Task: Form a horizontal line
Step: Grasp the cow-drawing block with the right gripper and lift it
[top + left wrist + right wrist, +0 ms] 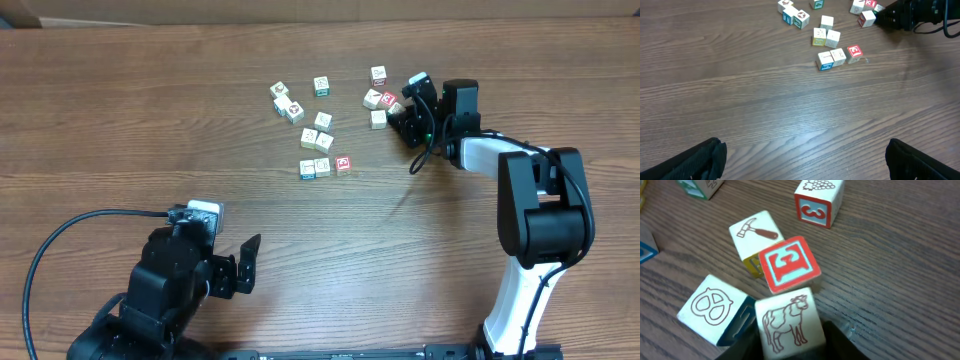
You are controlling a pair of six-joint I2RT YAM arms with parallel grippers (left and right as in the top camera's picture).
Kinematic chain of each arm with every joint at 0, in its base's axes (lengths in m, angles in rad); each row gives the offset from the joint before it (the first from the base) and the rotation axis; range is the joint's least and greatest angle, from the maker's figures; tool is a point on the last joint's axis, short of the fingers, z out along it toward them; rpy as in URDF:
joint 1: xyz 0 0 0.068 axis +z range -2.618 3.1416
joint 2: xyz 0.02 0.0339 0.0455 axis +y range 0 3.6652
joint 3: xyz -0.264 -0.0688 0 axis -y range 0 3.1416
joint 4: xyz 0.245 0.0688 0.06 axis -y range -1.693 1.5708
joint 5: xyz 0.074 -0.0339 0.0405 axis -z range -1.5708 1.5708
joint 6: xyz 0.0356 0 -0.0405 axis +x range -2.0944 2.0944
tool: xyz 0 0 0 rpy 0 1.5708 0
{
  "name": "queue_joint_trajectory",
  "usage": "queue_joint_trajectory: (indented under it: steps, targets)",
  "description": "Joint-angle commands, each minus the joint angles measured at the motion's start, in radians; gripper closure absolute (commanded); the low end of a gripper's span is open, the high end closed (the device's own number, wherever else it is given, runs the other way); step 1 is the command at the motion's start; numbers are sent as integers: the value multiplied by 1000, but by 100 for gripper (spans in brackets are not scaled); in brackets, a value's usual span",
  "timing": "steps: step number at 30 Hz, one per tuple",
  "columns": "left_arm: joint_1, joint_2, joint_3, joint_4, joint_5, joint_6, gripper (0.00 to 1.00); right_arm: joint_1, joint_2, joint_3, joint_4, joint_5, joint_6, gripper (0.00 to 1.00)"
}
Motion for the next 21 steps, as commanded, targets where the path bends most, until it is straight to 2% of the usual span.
queue_joint_trajectory:
  steps: [1,13,21]
  targets:
    - [-6,-7,-4,2,-13,-14,1,7,12,23,1,-12,23,71]
    - [-6,-7,-4,2,-13,-14,1,8,10,23,-25,9,116,71]
    - [-6,-7,-4,2,-13,-14,0,8,-69,23,-153,84,155,71]
